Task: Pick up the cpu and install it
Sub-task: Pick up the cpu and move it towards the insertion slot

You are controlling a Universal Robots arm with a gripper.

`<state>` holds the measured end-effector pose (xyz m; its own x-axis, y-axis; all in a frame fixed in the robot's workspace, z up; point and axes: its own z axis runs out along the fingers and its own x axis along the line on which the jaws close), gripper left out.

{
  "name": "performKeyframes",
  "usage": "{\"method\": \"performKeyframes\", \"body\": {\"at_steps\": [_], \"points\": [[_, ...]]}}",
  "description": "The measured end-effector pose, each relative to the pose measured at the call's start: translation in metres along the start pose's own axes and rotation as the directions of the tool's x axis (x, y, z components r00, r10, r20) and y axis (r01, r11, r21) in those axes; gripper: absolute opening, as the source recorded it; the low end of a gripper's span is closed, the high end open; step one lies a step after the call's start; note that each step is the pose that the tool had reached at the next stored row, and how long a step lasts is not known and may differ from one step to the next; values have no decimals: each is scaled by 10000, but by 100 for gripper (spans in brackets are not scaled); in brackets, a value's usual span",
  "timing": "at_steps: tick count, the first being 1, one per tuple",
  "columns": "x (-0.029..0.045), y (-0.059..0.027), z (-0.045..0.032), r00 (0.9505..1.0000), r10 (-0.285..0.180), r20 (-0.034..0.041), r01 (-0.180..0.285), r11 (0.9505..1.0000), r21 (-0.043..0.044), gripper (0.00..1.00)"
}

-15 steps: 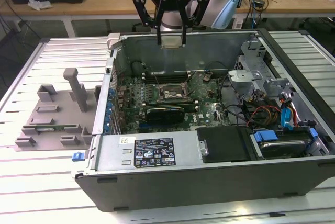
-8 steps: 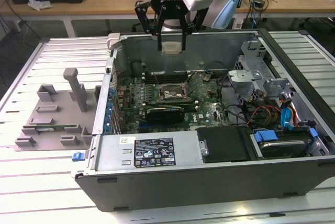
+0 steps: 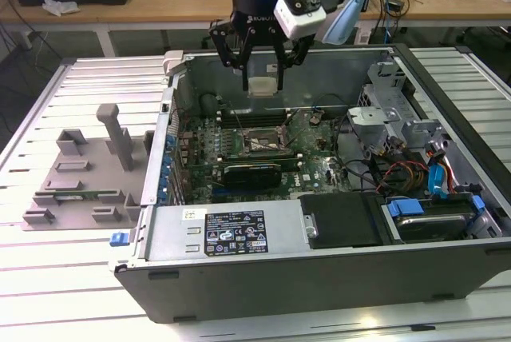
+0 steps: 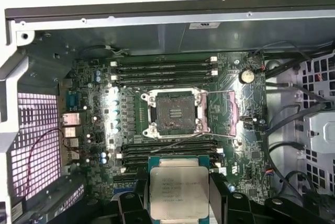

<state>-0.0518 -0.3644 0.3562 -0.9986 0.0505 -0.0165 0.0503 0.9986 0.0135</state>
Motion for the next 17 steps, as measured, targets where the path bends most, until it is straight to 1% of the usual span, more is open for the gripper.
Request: {"method": "performKeyframes", "body": {"at_steps": [6, 7, 8, 10, 12, 14, 16, 17], "points": [[-16, 4, 141, 10000, -1, -38, 1, 10000, 2, 55], [-20, 5, 171, 10000, -1, -45, 1, 10000, 3, 55], [-24, 9, 216, 10000, -2, -52, 2, 10000, 2, 55], [-27, 16, 261, 10000, -5, -57, 5, 10000, 3, 55], [-26, 41, 336, 10000, -12, -61, 12, 10000, 3, 55], [-22, 90, 417, 10000, -27, -61, 27, 10000, 4, 55], [-21, 116, 455, 10000, -33, -61, 33, 10000, 2, 55], [-19, 146, 492, 10000, -38, -63, 38, 10000, 4, 55]]}}
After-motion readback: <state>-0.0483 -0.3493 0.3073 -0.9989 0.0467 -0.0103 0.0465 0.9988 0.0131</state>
